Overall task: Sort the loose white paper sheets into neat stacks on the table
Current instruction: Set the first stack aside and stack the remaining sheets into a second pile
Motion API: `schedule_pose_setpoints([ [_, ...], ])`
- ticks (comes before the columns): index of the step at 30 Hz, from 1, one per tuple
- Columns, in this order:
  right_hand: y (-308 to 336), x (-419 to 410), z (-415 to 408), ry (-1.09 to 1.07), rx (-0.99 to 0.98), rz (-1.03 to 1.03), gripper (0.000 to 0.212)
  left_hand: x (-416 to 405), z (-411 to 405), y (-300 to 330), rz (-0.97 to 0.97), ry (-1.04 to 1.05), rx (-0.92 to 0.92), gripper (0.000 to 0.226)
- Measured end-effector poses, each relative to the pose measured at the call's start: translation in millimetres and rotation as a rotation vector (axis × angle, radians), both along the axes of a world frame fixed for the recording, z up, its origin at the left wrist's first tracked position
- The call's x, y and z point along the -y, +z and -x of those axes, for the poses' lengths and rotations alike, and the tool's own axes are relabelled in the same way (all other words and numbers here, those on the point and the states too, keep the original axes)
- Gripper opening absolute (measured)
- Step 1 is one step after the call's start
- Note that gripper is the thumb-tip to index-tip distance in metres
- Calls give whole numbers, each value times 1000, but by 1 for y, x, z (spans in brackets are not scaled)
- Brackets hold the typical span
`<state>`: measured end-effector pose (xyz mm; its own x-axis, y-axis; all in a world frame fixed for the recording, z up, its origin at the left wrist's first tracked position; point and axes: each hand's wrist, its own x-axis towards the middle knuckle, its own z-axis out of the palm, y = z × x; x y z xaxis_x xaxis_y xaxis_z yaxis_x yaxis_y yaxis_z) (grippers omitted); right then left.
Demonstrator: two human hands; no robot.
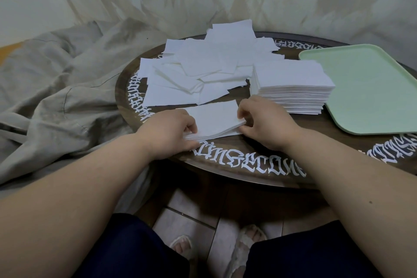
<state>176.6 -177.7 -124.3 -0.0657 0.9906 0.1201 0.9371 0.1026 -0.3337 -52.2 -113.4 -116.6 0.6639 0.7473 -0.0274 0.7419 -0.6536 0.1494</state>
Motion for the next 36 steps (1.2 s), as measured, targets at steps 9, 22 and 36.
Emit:
schedule_pose_setpoints([
  [9,1,-1,1,68,27,88,12,-1,2,-1,73,33,98,18],
  [22,2,-5,12,67,36,113,18,-9,9,-6,117,120,82,26],
  [36,27,-75,33,-48,-53,-106,48,-64,6,10,-74,360,286,47],
])
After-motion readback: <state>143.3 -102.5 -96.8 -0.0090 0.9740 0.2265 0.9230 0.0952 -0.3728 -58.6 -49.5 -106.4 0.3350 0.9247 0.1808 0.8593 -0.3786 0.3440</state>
